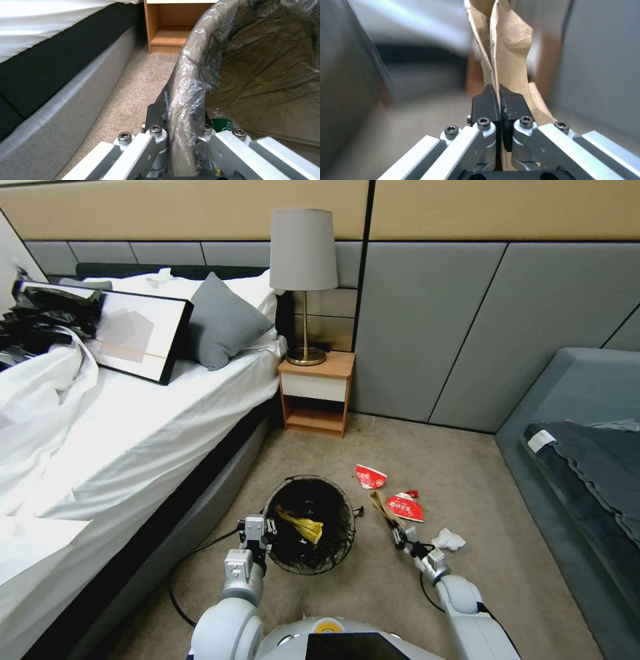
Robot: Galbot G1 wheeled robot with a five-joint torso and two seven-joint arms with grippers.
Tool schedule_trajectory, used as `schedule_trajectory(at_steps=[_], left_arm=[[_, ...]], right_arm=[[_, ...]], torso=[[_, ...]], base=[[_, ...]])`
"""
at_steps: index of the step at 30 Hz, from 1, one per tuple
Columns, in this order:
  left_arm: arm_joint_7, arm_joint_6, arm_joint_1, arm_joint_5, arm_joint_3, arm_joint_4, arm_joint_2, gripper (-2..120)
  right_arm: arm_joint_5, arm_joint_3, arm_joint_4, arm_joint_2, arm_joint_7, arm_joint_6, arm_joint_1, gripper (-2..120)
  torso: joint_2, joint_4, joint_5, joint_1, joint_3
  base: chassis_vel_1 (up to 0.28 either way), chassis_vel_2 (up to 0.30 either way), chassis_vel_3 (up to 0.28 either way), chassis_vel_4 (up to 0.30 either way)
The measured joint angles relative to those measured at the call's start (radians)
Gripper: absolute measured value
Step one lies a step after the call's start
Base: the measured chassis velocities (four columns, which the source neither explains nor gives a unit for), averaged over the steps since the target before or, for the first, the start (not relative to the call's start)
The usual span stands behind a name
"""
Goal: Pick up the trash bin, then pick up the garbage from the floor and place it into the trash bin.
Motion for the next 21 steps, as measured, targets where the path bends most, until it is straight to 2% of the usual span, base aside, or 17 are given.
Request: schedule_trajectory(at_steps=[1,2,3,5,6,8,9,10,12,16,21], left_arm=[[0.0,0.0,0.0,0.0,0.001,0.002,0.0,2],[0.0,0.0,-0.001,0.0,0.002,0.002,0.0,2],[0.0,0.0,-0.001,0.0,0.002,0.002,0.0,2],[0.001,0.0,-0.003,0.0,0.005,0.002,-0.001,2],[0.001,0.0,-0.003,0.0,0.005,0.002,-0.001,2],[0.002,-0.001,-0.009,0.0,0.009,0.008,0.001,2],[0.002,-0.001,-0.009,0.0,0.009,0.008,0.001,2],[0.002,-0.001,-0.015,0.0,0.009,0.013,0.004,2],[0.002,-0.001,-0.015,0.0,0.01,0.013,0.004,2],[0.002,-0.001,-0.014,0.0,0.023,0.02,0.004,2],[0.002,-0.001,-0.014,0.002,0.03,0.02,0.003,2]], right_arm=[[0.018,-0.028,0.11,0.0,0.002,0.0,-0.029,0],[0.024,-0.043,0.166,-0.001,0.002,-0.002,-0.042,0],[0.024,-0.043,0.166,-0.001,0.002,-0.002,-0.042,0],[0.031,-0.079,0.272,-0.005,0.002,-0.013,-0.071,0],[0.031,-0.079,0.272,-0.005,0.002,-0.013,-0.071,0],[0.032,-0.133,0.338,-0.015,0.009,-0.027,-0.104,0],[0.032,-0.133,0.338,-0.015,0.009,-0.027,-0.104,0],[0.024,-0.194,0.358,-0.026,0.019,-0.035,-0.134,0],[0.016,-0.212,0.359,-0.027,0.02,-0.036,-0.142,0],[-0.042,-0.299,0.319,-0.024,0.021,-0.028,-0.163,0],[-0.07,-0.335,0.284,-0.02,0.021,-0.022,-0.165,0]], torso=[[0.0,0.0,0.0003,0.0,0.0],[0.0,0.0,0.0002,0.0,0.0],[0.0,0.0,0.0002,0.0,0.0],[0.0,0.0,0.0,0.0,0.0],[0.0,0.0,0.0,0.0,0.0],[0.0,0.0001,0.0001,0.0,0.0],[0.0,0.0001,0.0001,0.0,0.0],[0.0,-0.0002,0.0001,0.0,0.0],[0.0,-0.0002,0.0004,0.0,0.0],[0.0,0.0,0.0003,0.0,0.0],[0.0,0.0,0.0003,0.0,0.0]], base=[[0.0,0.0,0.0,0.0],[0.0,0.0,0.0,0.0],[0.0,0.0,0.0,0.0],[0.0,0.0,0.0,0.0],[0.0,0.0,0.0,0.0],[0.0,0.0,0.0,0.0],[0.0,0.0,0.0,0.0],[0.0,0.0,0.0,0.0],[0.0,0.0,0.0,0.0],[0.0,0.0,0.0,0.0],[0.0,0.0,0.0,0.0]])
